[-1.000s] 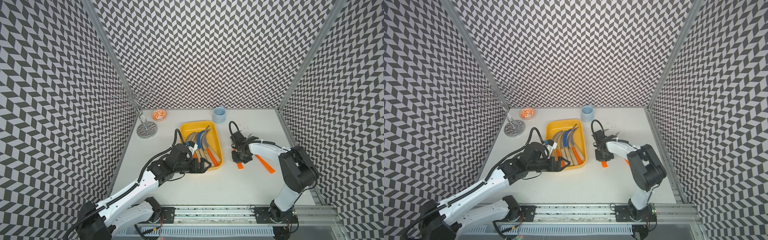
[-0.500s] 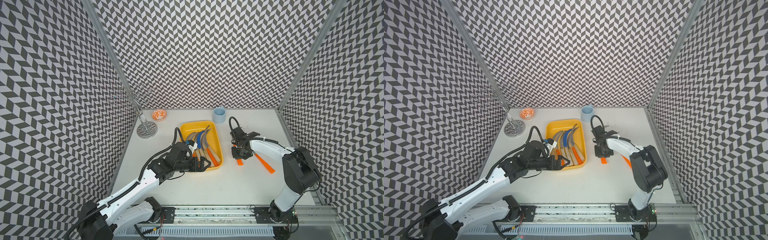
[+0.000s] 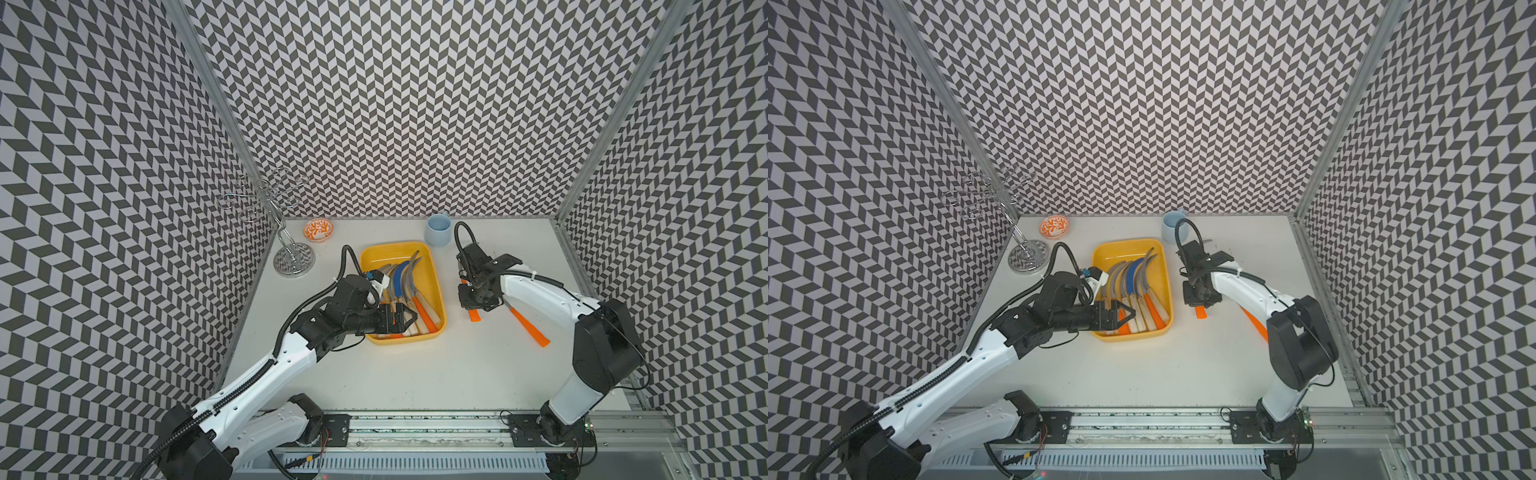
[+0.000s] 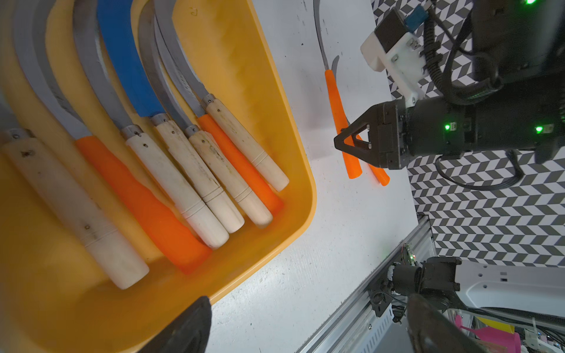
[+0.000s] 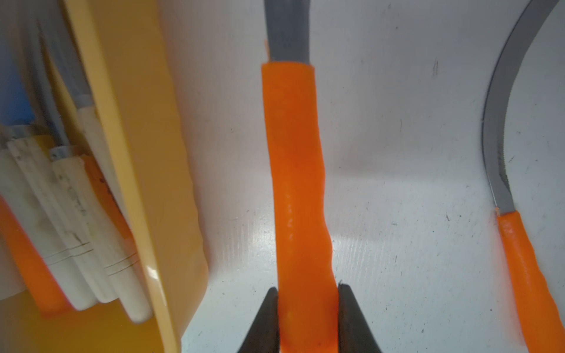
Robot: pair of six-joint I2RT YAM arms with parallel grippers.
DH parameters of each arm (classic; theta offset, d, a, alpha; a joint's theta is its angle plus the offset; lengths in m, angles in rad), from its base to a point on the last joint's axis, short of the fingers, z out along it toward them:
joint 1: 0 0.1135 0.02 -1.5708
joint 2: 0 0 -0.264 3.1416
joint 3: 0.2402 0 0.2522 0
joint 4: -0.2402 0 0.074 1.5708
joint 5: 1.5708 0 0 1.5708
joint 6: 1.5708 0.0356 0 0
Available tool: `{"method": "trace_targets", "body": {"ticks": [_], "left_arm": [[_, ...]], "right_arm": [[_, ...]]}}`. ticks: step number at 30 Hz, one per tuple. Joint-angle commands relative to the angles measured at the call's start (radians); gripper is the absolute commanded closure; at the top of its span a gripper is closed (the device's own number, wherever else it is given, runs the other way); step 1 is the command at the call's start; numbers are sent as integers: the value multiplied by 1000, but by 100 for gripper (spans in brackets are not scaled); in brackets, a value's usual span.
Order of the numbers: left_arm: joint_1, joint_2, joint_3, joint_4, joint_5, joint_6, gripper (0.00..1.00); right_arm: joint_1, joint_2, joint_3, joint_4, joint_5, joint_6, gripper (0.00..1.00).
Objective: Put small sickles into storage boxes
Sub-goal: Pick up the sickle at the center of the board, then place the sickle in the storage box.
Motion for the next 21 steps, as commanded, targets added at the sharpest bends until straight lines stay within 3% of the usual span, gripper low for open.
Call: {"method": "trace_targets", "body": {"ticks": [1,21], "left_arm": [[28,-19,30,-36,16,31,0],[202,-197,-95,-98,51,43,0]], "right_arm": [[33,-29,58,-27,2,26,94],[240,183,378,-103,-31,81,95]]}}
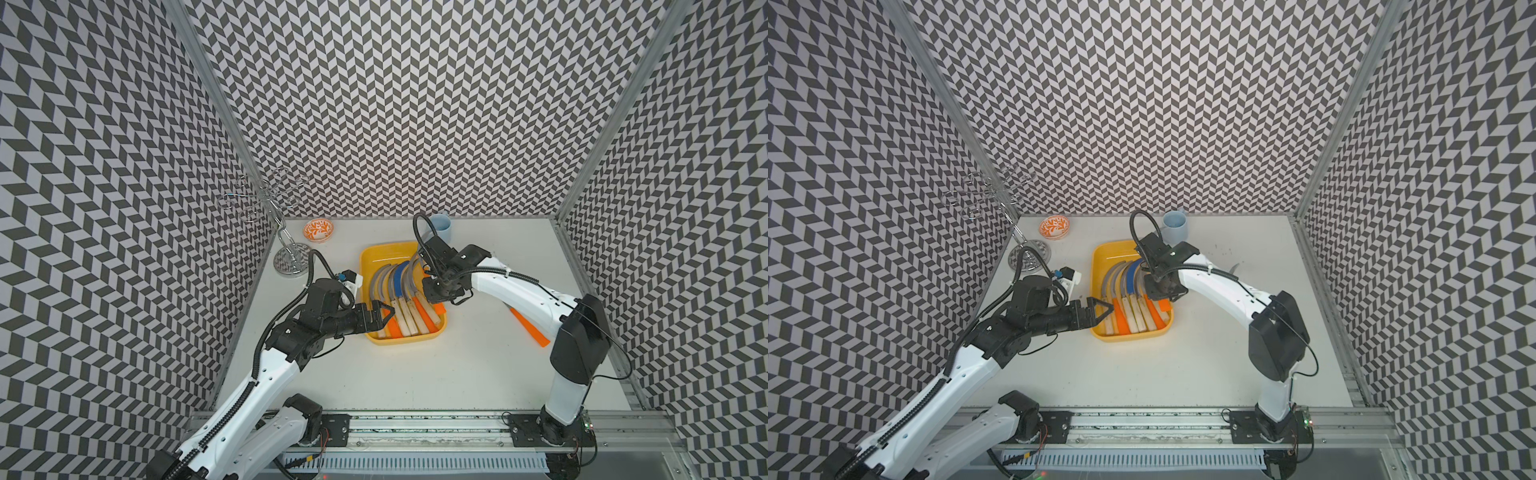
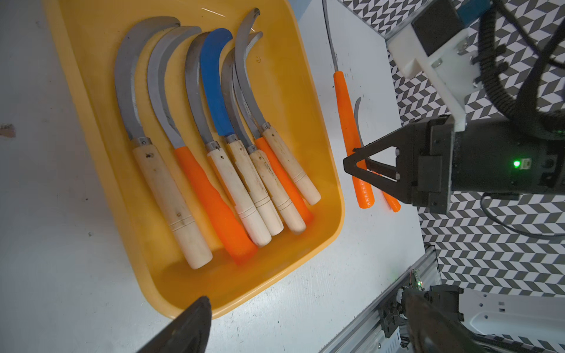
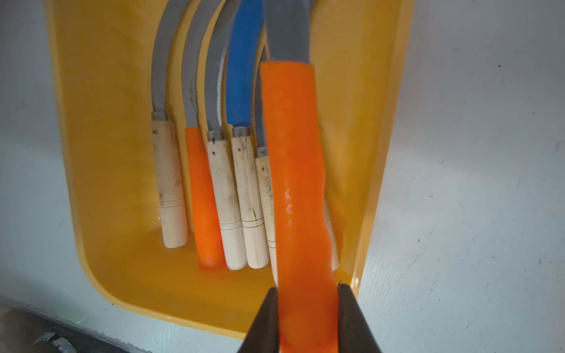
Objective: Put small sickles into storage boxes
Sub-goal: Place the sickle in the storage box.
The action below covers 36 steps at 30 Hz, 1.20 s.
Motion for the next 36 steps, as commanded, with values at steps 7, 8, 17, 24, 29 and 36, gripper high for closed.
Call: {"method": "trace_targets", "body": {"ticks": [7,8,17,24,29,36], "left_arm": [[34,-92,-74,-37,16,-17,0],[35,-102,-81,-40,15,-21,0],[46,-183,-124,-86,6,-44,0],[46,-213,-139,-104,19,-49,0],[46,-205,-121,-101,40,-41,0],[40,-134,-78,-44,88,-53,0]], "right_arm": [[48,102,61,39,-48,16,95],[52,113,60,47,-52,15,95],[75,209,32,110,-76,-5,93],[77,224,30,109,-48,-18,61],[77,193,33,93,-32,-14,44],[74,122,29,59,18,-5,2]]}}
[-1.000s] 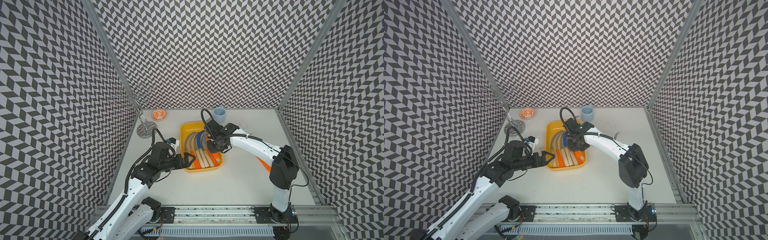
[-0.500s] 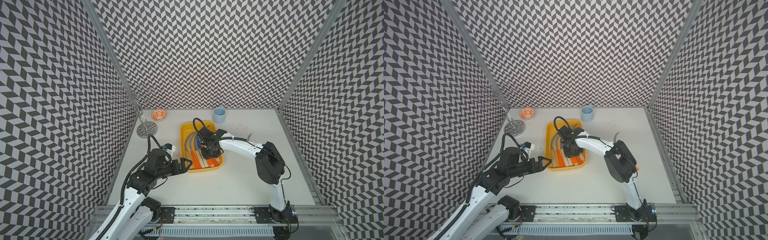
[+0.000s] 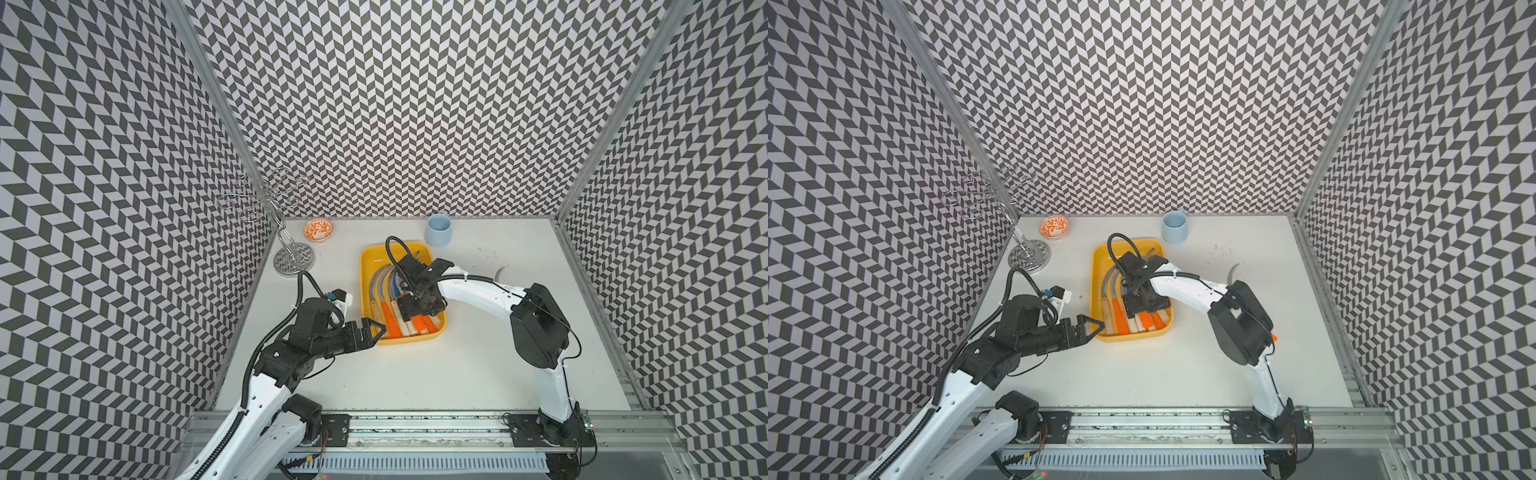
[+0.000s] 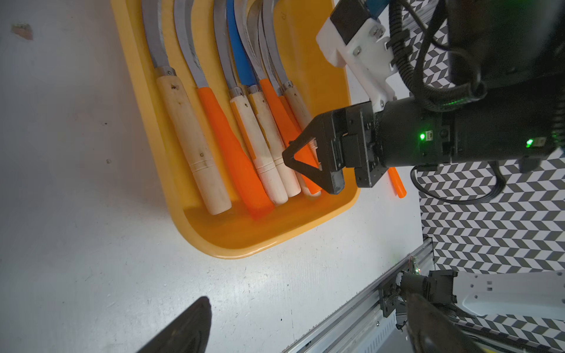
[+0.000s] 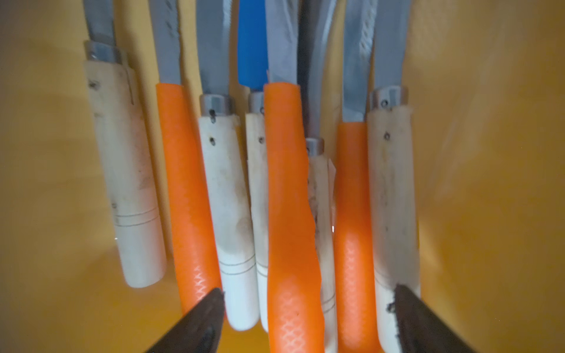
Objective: Put small sickles into storage boxes
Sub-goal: Place the sickle in the storage box, then move the sickle to the center of the board.
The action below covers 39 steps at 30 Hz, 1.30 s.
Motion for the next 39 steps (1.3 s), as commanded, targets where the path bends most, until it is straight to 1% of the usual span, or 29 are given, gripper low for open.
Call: {"method": "trace_targets", "body": {"ticks": [1,5,8,19,23,28,31,35,39], "left_arm": [[-5,24,38,48,39,-15,0],[-27,47,46,84,44,-29,0],[-54,69,45,115,44,-45,0],[-273,184,23,287,-39,-133,0],[-356,221,7,367,-61,-165,0],[-440,276,7,405,-95,-181,0],[-463,288,5,411,-105,-182,0],[-464,282,4,402,-112,-170,0],[-464,275,0,385,-117,-160,0]], "right_arm": [[2,-88,1,-13,53,6,0],[-24,-125,-15,-34,75,10,0],[-73,-174,-66,-30,74,11,1],[-290,-357,-274,-4,104,-21,1],[-373,-387,-357,11,118,-24,0],[-489,-400,-461,54,124,-32,1],[-553,-393,-503,82,140,-33,0],[-632,-372,-534,114,170,-51,1],[-692,-337,-556,145,170,-65,0]]}}
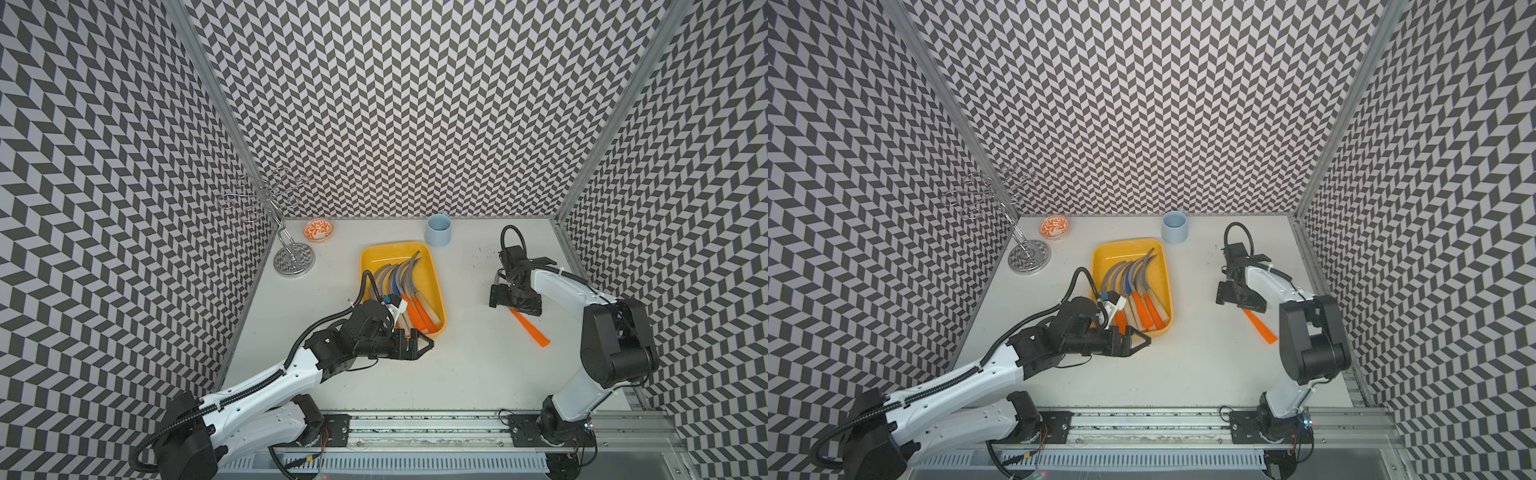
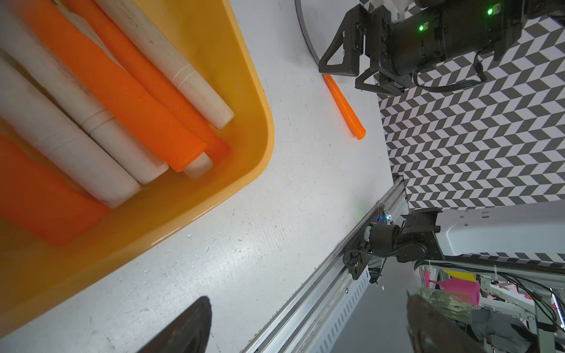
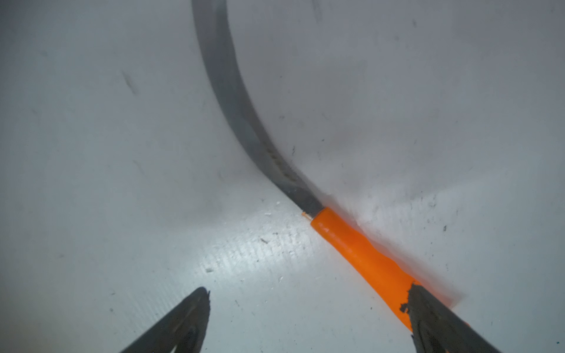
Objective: Put small sickles into storage boxes
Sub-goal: Move the sickle to the center of the board.
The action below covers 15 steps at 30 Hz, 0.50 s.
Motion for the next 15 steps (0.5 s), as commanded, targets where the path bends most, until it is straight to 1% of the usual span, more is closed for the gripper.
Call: {"method": "trace_targets", "body": {"ticks": [1,5,11,15], "left_arm": [[-4,-15,-13,15,-22,8,0],[-4,-23,-20,12,-22,8,0],[-2,-31,-15,-11,-34,22,0],[-2,-38,-23,-12,-34,20,0]], "right_arm": [[-42,36,-18,60,18,-21,0],[-86,54,-41,96,-15,-30,0],[-94,60,-76,121,-36,-40,1],[-94,52,-114,147,-89,-37,0]]}}
